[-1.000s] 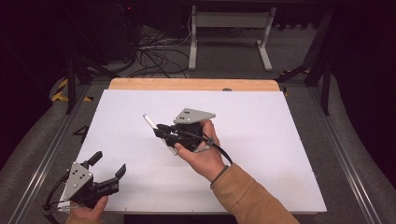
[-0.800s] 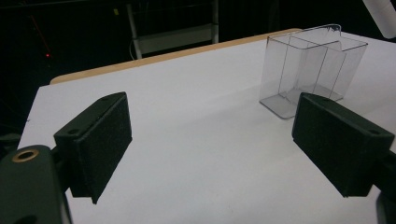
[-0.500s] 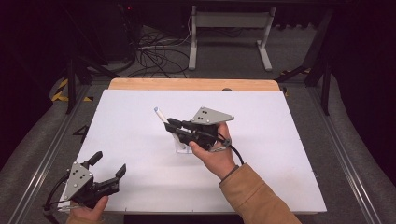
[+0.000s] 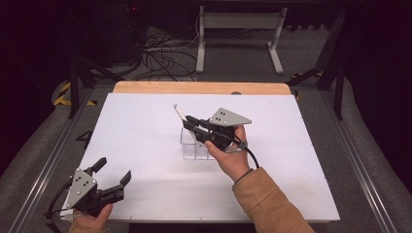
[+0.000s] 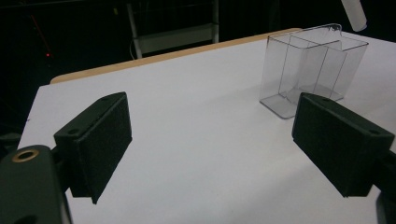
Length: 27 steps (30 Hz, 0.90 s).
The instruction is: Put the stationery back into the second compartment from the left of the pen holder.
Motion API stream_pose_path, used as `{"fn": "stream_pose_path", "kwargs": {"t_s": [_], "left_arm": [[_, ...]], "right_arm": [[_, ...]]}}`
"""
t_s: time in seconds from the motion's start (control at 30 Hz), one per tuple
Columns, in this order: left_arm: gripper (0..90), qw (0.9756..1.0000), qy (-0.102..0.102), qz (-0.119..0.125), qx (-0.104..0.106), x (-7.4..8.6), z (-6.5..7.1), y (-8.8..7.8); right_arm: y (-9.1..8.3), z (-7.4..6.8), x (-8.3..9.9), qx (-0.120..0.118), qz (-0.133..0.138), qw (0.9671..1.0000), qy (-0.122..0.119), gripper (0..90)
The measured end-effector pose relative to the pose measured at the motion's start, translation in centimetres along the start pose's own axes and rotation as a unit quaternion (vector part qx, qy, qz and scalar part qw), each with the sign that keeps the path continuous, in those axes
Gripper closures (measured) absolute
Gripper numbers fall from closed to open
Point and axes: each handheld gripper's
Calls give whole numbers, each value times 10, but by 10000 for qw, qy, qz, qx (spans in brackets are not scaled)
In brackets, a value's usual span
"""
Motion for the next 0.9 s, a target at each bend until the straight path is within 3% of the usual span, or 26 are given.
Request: {"fn": "stream_pose_path", "kwargs": {"t_s": [0.37,0.9], "left_arm": [[127,10000,3,-19,6,0,0,0],[127,10000,-1,-13,11,0,0,0]], "right_arm": [[4,9,16,472,2,9988,-151,792],[14,13,28,694,-138,9972,-251,792]]}}
Point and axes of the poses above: each handheld gripper's, and its own axes: y roughly forward along the jaws, x roughly out of its underside, z roughly to its right, and after that the axes turned 8 degrees about -y, right-handed
